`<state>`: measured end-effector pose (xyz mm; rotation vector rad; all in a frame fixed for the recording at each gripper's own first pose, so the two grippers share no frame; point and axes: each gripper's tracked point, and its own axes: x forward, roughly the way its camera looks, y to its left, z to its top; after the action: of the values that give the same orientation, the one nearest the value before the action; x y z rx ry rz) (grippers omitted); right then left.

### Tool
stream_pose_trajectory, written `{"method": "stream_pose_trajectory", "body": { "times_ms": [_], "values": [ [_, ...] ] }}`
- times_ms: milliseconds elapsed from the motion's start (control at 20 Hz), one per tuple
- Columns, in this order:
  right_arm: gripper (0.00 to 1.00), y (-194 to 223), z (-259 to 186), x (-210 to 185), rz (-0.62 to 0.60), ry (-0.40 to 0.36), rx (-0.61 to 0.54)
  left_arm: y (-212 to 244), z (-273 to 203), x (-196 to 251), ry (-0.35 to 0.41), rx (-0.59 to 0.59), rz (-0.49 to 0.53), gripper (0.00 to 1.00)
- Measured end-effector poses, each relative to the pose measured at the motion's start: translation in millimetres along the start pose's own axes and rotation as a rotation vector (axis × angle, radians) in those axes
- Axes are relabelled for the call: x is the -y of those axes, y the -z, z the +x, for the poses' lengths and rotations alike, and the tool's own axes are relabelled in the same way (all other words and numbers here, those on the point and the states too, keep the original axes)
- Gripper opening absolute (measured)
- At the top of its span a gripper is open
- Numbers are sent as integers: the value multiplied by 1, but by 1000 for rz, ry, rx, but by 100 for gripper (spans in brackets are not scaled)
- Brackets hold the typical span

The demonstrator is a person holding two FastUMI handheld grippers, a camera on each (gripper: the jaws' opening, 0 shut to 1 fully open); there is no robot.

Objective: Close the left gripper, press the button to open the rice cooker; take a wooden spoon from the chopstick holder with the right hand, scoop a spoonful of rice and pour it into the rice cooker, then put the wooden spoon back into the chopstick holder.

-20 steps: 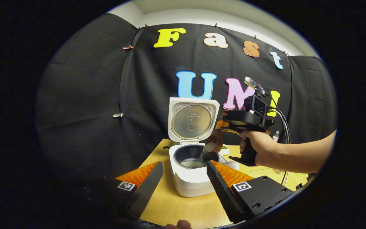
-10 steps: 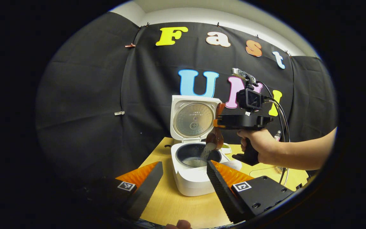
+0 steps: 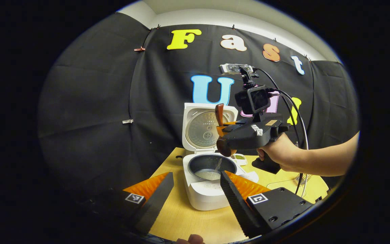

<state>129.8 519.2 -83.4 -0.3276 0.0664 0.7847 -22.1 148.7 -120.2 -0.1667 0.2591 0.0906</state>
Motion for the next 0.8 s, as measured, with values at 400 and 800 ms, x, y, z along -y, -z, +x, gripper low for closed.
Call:
{"method": "stream_pose_trajectory", "body": {
  "times_ms": [400, 800],
  "values": [
    [9, 3, -6, -22, -6, -63, -5, 0, -5, 2, -1, 1, 0, 96],
    [8, 12, -20, 50, 688, 25, -59, -5, -19, 15, 0, 23, 11, 96]
  ]
}}
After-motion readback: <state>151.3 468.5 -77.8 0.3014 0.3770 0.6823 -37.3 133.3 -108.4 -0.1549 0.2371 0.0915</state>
